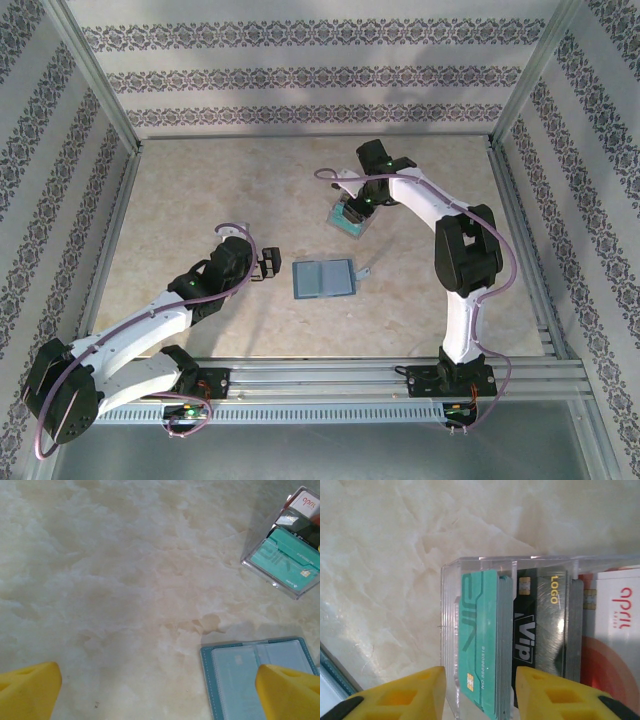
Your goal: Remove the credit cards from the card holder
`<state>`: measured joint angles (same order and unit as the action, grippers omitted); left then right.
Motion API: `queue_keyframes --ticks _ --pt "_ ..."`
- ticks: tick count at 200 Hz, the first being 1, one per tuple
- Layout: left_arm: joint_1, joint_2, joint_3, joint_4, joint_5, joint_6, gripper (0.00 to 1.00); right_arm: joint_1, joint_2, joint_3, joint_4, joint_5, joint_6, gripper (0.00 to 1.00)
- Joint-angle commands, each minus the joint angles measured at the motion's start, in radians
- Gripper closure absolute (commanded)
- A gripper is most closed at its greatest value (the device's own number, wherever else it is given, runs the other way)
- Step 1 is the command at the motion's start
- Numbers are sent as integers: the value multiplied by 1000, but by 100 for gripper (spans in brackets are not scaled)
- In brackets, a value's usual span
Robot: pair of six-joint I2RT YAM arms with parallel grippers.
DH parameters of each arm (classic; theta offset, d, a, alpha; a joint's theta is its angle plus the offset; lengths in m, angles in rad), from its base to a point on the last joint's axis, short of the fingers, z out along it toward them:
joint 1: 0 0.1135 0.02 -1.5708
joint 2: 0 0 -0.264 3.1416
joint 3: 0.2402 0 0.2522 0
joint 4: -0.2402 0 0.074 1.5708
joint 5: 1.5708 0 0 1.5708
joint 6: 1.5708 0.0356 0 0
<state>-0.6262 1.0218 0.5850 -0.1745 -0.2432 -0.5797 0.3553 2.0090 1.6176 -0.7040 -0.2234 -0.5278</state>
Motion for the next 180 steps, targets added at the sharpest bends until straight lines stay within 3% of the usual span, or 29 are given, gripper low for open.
queue_keyframes --ticks 1,33,66,112,150,180 --pt "13 -12 4 -25 4 1 1 -6 -64 21 -8 32 51 58" --pt "14 -17 6 -23 4 -2 1 23 -159 -6 24 160 178 58" --pt "19 -16 4 -16 -4 -15 1 107 -271 -89 37 331 438 57" --pt "72 -12 -14 -10 30 -49 1 272 -375 -291 74 371 747 52" --pt "127 -21 -38 -16 55 -76 1 452 -336 -357 38 463 896 51" --pt "156 -46 -48 -48 47 -91 1 552 -278 -360 21 445 1011 51"
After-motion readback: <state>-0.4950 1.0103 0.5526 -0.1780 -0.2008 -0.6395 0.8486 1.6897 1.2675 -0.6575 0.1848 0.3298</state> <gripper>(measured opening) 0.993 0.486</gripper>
